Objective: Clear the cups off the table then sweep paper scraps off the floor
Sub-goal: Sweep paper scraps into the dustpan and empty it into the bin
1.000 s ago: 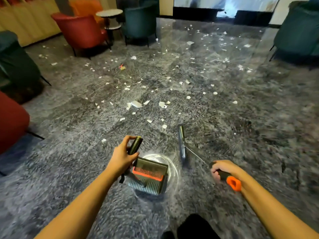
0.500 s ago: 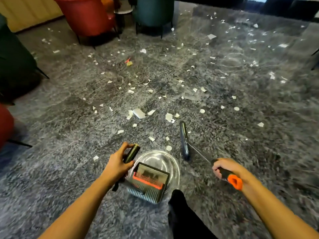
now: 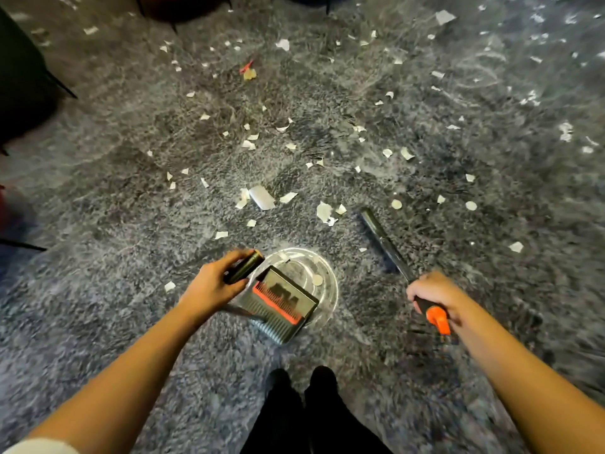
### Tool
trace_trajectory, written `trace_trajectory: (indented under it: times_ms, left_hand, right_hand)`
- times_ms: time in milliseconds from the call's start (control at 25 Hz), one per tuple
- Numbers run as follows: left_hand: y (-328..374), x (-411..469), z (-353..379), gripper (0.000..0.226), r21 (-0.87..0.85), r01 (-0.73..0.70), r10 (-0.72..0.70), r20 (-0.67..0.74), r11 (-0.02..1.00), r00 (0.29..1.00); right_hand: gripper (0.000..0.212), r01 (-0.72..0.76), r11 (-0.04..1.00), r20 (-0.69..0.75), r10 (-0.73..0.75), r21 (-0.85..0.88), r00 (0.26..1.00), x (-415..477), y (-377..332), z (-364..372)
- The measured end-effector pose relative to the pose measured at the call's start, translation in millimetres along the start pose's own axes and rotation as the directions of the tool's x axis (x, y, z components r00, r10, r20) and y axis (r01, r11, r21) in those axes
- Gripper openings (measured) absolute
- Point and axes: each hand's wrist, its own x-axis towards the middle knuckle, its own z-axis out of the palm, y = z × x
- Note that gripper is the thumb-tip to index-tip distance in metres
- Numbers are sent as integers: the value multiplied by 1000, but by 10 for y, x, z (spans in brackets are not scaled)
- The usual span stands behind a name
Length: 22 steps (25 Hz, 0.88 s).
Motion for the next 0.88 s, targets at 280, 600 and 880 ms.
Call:
trace_trajectory:
  times_ms: [280,600,880]
  left_hand:
    - [-101,366,-95,55,46,-11,14,-71,999,997]
    - [-137,486,-196,56,71,19,-16,-42,997,999]
    - [-177,418,-144,55,77,-11,15,-57,997,998]
  right_hand:
    - [17,-8,961,131,46,-278,990,57,-67,530]
    - [52,3,969,286,69,-245,956,-239,-203,988]
    - [61,110,937,424,44,-332,905,-605,-75,1063]
